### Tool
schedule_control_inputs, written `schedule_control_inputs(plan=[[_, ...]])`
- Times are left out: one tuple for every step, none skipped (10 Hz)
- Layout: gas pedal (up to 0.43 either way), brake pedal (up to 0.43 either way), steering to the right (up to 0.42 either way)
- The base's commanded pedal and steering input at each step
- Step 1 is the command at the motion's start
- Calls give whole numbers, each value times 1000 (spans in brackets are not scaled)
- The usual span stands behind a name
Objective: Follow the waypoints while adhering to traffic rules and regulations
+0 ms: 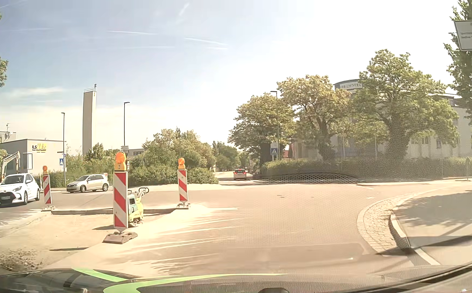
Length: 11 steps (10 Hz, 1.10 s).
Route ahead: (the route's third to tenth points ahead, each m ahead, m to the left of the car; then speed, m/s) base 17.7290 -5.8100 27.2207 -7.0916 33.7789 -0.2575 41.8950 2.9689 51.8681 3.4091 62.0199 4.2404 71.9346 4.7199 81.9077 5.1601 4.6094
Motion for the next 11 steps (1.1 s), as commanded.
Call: schedule_control_inputs(plan=[[0,213,10],[0,201,13],[0,213,17],[0,220,22],[0,232,30],[0,232,38],[0,232,45],[0,232,51],[0,232,55],[0,232,61],[0,232,67]])
